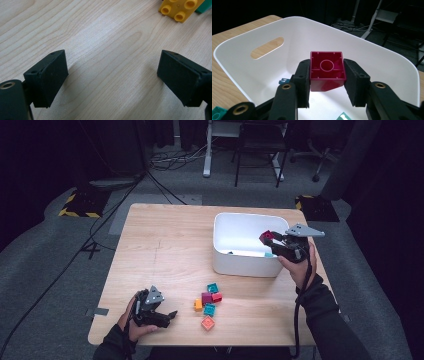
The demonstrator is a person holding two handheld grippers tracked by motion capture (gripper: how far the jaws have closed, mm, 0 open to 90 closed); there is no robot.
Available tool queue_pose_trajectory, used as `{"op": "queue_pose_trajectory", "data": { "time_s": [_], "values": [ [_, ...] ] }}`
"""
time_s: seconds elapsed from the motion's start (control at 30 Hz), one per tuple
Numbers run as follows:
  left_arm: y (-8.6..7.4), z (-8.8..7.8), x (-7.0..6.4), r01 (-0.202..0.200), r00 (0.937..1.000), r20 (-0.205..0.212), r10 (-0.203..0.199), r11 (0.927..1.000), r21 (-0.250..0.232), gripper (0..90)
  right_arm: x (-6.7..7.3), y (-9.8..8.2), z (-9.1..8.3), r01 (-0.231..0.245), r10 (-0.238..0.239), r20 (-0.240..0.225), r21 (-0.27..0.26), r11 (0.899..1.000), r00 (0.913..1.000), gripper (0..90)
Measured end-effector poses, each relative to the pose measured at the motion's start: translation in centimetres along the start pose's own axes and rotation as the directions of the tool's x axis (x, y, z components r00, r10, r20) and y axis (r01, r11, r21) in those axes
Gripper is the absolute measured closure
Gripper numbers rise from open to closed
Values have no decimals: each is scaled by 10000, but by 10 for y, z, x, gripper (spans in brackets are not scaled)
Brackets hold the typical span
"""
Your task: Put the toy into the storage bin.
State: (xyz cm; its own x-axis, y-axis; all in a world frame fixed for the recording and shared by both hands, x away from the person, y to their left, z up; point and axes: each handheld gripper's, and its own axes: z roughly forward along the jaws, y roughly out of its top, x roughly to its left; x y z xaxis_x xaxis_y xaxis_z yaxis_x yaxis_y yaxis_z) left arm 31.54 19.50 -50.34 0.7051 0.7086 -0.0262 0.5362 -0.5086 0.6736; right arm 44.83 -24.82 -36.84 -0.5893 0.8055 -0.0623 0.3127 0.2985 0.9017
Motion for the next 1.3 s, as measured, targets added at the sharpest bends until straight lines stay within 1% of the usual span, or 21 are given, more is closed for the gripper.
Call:
{"op": "queue_pose_trajectory", "data": {
  "time_s": [0.1, 0.2, 0.23, 0.33, 0.4, 0.5, 0.57, 0.63, 0.7, 0.77, 0.83, 0.87, 0.9, 0.97, 1.1, 1.13, 1.17, 1.2, 1.23, 1.27, 1.3],
  "values": [
    [0, 0, 0, -19, 10000, -8, 19, 10000, -7, 100, 1, 0, 0, -50, 50, 7, -49, 10000, 10000, 576],
    [0, 0, 0, 18, 10000, 32, -18, 10000, -12, 100, 1, 1, -5, 250, -250, 22, -11, 9997, 9997, 578],
    [0, 0, 0, 14, 10000, 41, -14, 10000, -13, 99, 1, 2, -6, 268, -268, 29, -37, 9996, 9996, 571],
    [0, 0, 0, 16, 10000, 48, -16, 10000, -3, 99, 2, 2, -14, 86, -94, -303, -255, 9996, 9995, 555],
    [0, 0, 0, 12, 10000, 40, -12, 10000, -8, 99, 5, 3, -21, 228, -249, -491, -426, 9988, 9985, 543],
    [0, 0, 0, 12, 10000, 33, -12, 10000, -13, 99, 15, 6, -37, 741, -788, -640, -735, 9945, 9948, 523],
    [0, 0, 0, -10, 10000, 10, 10, 10000, 12, 99, 22, 6, -46, 878, -955, -858, -896, 9921, 9917, 513],
    [0, 0, 0, -32, 10000, 12, 32, 10000, 23, 99, 28, 5, -52, 848, -958, -1162, -963, 9917, 9886, 508],
    [0, 0, 0, -6, 10000, 17, 6, 10000, 12, 99, 37, 0, -57, 1213, -1333, -1394, -914, 9884, 9812, 495],
    [0, 0, 0, -30, 10000, 18, 30, 10000, 26, 99, 44, -7, -58, 1213, -1356, -1681, -922, 9883, 9764, 487],
    [0, 0, 0, -26, 10000, 25, 26, 10000, 30, 99, 51, -14, -58, 1211, -1343, -1889, -800, 9894, 9728, 475],
    [0, 0, 0, -28, 10000, 22, 28, 10000, 28, 99, 58, -21, -56, 1263, -1371, -2064, -643, 9899, 9688, 468],
    [0, 0, 0, -29, 10000, 40, 29, 10000, 20, 99, 61, -24, -53, 1306, -1416, -2163, -642, 9893, 9660, 467],
    [0, 0, 0, -33, 10000, 22, 33, 10000, 32, 99, 70, -35, -48, 1302, -1376, -2468, -460, 9904, 9592, 461],
    [0, 0, 0, -30, 10000, 24, 30, 10000, 32, 98, 89, -56, -32, 1470, -1435, -2927, -101, 9891, 9454, 447],
    [0, 0, 0, -32, 10000, 11, 32, 10000, 24, 99, 94, -61, -27, 1501, -1419, -3068, 31, 9887, 9412, 450],
    [0, 0, 0, -29, 10000, 17, 29, 10000, 25, 99, 98, -66, -22, 1718, -1590, -3218, 114, 9851, 9334, 458],
    [0, 0, 0, -33, 10000, 11, 33, 10000, 24, 98, 102, -71, -17, 2026, -1866, -3283, 147, 9792, 9260, 456],
    [0, 0, 0, -31, 10000, 20, 31, 10000, 31, 99, 106, -76, -12, 2205, -1956, -3365, 373, 9747, 9212, 452],
    [0, 0, 0, -35, 10000, 12, 35, 10000, 26, 99, 108, -80, -5, 2246, -1937, -3554, 473, 9733, 9144, 449],
    [0, 0, 0, -34, 10000, 14, 34, 10000, 26, 99, 109, -84, -1, 2337, -1957, -3649, 626, 9703, 9102, 440]
  ]
}}
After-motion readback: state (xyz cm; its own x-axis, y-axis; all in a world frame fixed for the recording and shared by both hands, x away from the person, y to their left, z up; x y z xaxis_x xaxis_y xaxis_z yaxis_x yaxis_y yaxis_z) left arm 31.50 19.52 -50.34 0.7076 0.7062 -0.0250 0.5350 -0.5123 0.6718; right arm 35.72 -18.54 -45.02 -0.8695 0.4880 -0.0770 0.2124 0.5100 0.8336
